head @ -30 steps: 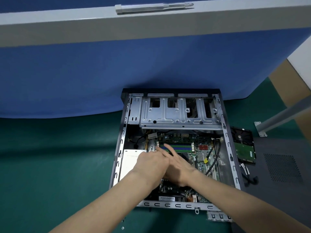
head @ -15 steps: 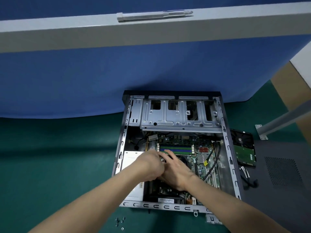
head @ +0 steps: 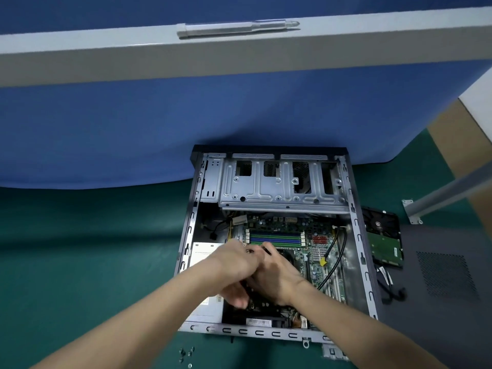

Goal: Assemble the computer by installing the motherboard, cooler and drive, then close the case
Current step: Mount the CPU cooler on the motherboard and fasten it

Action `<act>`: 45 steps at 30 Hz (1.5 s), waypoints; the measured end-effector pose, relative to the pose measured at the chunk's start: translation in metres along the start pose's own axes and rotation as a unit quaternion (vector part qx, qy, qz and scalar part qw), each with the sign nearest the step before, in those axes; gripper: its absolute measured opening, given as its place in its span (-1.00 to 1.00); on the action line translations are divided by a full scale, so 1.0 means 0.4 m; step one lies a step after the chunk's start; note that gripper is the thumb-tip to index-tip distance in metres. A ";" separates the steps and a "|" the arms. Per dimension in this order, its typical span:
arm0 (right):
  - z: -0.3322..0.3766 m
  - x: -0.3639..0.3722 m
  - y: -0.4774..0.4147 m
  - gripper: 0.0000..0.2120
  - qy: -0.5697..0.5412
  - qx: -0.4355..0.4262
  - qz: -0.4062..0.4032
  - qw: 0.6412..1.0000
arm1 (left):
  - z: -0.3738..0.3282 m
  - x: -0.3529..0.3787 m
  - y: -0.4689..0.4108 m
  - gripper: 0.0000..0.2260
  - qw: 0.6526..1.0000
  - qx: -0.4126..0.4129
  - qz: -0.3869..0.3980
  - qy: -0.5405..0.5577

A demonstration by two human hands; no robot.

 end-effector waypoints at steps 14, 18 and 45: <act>-0.012 -0.028 0.017 -0.56 -0.061 0.059 -0.055 0.995 | -0.031 0.091 0.094 -0.80 0.712 0.328 -0.203 -0.586; 0.008 -0.018 0.012 -0.62 0.018 0.015 -0.044 0.999 | -0.011 0.038 0.045 -0.71 0.993 0.030 0.003 -0.113; 0.001 -0.029 0.014 -0.66 -0.015 0.040 -0.082 0.996 | -0.003 0.096 0.064 -0.87 0.539 0.364 -0.264 -0.712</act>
Point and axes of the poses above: each hand's wrist, its own y-axis away from the middle knuckle, its own x-axis out of the palm, z = x × y, the point moved 4 cm from there along -y, towards the middle knuckle, and after that the axes turned 13 degrees about -x, right-handed, at the moved point
